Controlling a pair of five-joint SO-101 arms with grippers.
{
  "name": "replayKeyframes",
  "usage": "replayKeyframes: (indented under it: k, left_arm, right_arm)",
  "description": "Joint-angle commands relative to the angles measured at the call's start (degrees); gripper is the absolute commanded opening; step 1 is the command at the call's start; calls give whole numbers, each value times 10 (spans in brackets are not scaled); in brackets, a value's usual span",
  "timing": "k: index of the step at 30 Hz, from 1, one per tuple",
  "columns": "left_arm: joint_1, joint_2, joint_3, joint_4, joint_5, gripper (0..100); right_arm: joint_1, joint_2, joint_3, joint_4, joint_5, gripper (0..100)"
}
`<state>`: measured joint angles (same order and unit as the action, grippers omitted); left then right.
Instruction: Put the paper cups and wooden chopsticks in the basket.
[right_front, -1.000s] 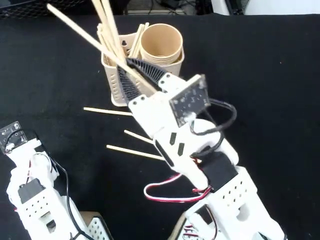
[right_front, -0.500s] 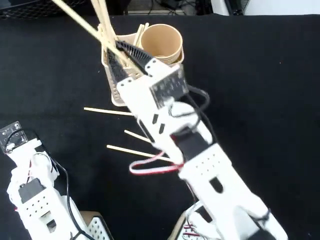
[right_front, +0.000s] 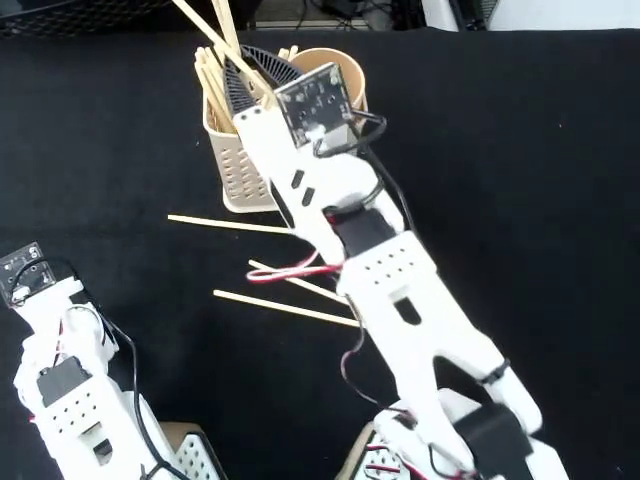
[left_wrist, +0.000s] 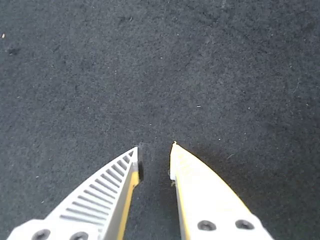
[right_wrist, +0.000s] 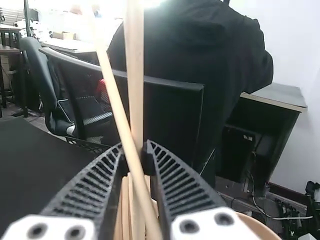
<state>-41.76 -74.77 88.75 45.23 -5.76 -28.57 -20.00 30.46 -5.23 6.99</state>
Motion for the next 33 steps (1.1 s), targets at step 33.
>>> replayKeyframes:
  k: [33]
  left_arm:
    - [7,-6,-6,-8,1,123]
  right_arm:
    - [11,145,-15,-10,-4,60]
